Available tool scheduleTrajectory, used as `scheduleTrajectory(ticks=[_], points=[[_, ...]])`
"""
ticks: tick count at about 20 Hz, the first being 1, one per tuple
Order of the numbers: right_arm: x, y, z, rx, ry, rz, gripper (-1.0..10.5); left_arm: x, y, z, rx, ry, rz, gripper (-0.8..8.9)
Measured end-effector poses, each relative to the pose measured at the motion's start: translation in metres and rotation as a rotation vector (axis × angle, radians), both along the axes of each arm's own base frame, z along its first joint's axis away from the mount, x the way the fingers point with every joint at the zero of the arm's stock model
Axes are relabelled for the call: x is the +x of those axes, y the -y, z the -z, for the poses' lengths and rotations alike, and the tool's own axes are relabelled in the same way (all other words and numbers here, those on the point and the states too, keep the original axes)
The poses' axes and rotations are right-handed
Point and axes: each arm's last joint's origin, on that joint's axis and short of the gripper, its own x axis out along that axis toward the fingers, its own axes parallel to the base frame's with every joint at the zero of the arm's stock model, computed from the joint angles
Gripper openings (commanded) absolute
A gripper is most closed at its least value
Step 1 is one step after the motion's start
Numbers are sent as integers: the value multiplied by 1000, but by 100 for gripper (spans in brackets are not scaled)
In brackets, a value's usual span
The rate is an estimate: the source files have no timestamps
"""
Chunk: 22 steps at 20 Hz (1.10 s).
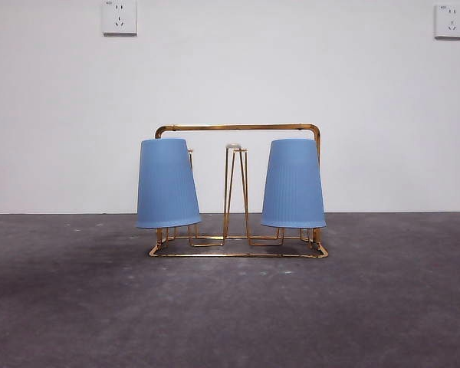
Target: Pick up cup 1,put cup 1 in the cup rack,pick up cup 2,put cup 2 in the cup rack
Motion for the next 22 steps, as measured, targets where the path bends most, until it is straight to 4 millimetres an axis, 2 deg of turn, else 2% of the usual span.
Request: scheduleTrajectory(ticks=[13, 15, 18, 22], points=[[0, 0, 0, 0, -1, 0, 1, 14, 7, 3, 30, -8, -11, -3], [0, 0, 0, 0, -1, 0, 1, 20, 6, 0, 68, 76, -97, -3], [0, 0, 0, 0, -1, 0, 1, 28, 0, -14, 104, 298, -210, -3], [0, 0, 0, 0, -1, 0, 1, 21, -31, -37, 154, 629, -358, -3]])
